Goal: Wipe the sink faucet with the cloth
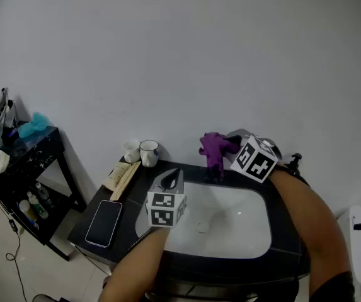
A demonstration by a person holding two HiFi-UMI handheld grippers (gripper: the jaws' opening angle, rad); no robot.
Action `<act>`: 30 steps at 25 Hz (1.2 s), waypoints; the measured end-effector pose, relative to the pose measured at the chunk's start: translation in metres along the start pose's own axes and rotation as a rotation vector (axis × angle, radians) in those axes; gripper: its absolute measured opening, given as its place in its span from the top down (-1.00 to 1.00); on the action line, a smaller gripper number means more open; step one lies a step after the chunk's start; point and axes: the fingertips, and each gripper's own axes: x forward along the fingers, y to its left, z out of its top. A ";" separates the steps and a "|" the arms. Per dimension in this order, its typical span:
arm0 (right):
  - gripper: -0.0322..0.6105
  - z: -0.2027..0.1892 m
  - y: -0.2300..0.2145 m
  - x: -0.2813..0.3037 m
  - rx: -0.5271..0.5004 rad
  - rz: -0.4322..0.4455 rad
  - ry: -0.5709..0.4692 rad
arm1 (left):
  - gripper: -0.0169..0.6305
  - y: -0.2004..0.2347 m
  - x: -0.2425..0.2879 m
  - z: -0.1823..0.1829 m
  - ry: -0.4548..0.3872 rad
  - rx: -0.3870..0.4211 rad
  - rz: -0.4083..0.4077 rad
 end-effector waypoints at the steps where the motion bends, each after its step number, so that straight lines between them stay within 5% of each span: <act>1: 0.65 0.002 0.006 -0.003 -0.012 0.013 -0.001 | 0.89 0.003 -0.002 -0.002 0.003 -0.006 0.010; 14: 0.64 0.007 0.075 -0.032 -0.125 0.120 -0.026 | 0.89 0.018 -0.009 -0.010 0.017 -0.033 0.072; 30: 0.63 -0.053 0.029 0.034 -0.010 0.020 0.115 | 0.89 0.003 -0.004 -0.007 0.018 -0.035 0.015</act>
